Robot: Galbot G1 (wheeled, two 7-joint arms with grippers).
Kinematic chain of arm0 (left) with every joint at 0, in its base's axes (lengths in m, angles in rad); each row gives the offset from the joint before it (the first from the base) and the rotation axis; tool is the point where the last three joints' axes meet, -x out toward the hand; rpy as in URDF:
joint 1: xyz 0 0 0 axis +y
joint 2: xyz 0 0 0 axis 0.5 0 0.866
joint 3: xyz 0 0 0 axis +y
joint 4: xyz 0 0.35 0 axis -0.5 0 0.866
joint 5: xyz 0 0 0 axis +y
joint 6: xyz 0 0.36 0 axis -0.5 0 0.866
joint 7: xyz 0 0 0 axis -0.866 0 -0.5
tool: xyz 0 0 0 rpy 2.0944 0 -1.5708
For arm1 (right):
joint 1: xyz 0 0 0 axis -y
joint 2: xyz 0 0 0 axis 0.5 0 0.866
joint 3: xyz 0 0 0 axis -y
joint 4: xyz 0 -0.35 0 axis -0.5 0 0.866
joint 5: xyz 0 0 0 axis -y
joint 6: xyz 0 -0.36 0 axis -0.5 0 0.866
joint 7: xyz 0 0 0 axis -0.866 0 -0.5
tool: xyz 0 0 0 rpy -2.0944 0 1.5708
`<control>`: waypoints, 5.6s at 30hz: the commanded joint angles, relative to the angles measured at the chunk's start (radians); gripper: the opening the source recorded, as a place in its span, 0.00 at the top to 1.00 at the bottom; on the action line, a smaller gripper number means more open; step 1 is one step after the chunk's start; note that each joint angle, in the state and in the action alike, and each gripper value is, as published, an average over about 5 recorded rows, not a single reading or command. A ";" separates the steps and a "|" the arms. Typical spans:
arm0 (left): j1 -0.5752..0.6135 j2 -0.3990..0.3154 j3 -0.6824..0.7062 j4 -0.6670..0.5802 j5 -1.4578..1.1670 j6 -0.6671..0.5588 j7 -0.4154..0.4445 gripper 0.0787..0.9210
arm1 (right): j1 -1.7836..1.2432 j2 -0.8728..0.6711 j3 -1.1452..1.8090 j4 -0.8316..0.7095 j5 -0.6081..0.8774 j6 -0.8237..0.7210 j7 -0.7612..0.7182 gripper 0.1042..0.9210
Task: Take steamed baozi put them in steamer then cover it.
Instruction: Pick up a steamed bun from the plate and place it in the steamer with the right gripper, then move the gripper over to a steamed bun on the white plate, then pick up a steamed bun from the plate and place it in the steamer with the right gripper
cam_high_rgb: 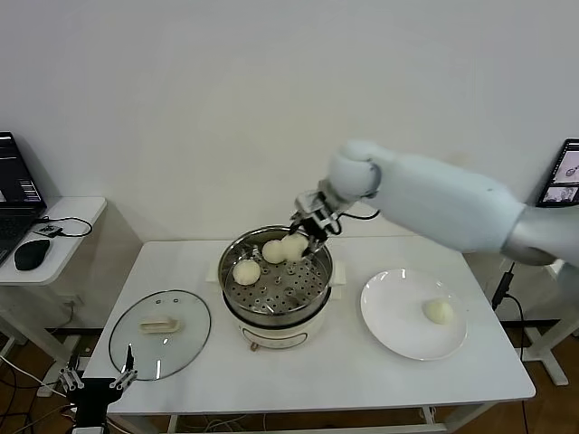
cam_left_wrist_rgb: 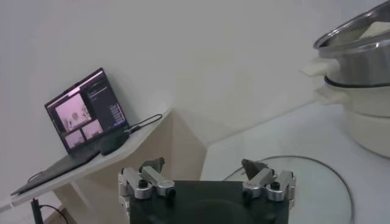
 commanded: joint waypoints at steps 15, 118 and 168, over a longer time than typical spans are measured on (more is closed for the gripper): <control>-0.001 -0.004 -0.003 0.022 -0.012 -0.018 -0.014 0.12 | -0.022 0.168 -0.111 -0.031 -0.184 0.326 -0.015 0.42; -0.007 0.015 0.000 0.018 0.003 -0.016 -0.007 0.12 | -0.731 -0.384 0.687 -0.276 -0.566 -0.005 -0.018 0.28; -0.041 0.015 0.013 0.023 -0.012 -0.016 -0.006 0.12 | -0.029 0.049 -0.022 0.024 0.327 -0.592 0.146 0.37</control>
